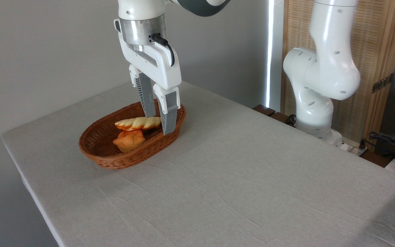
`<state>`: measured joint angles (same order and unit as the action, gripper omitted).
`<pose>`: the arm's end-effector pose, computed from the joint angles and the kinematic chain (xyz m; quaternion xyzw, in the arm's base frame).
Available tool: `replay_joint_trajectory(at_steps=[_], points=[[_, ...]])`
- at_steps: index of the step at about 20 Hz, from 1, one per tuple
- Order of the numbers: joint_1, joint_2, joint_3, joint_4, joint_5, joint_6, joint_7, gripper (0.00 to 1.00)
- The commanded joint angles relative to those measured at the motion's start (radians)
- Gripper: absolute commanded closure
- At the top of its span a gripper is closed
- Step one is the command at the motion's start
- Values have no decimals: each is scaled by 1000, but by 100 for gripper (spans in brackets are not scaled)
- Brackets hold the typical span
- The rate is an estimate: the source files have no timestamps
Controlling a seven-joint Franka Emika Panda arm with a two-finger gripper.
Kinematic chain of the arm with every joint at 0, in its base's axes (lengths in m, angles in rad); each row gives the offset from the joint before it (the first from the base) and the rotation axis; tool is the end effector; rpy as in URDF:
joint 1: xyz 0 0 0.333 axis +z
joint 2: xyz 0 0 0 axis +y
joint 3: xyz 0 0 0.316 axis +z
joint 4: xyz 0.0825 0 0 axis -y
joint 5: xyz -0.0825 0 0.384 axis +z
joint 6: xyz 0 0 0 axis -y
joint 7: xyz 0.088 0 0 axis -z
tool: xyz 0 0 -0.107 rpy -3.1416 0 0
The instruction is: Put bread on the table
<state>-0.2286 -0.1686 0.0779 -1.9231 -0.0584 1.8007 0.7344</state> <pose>0.5077 -0.0796 0.5664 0.9053 -0.4228 0.0319 0.0271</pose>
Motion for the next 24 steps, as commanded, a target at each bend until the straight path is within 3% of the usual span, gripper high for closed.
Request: replay_joint_trajectory(at_steps=[1,24], points=[[-9,15,3,26,12,-37,5,0],[-8,7,22,27,12,-43,14,0]])
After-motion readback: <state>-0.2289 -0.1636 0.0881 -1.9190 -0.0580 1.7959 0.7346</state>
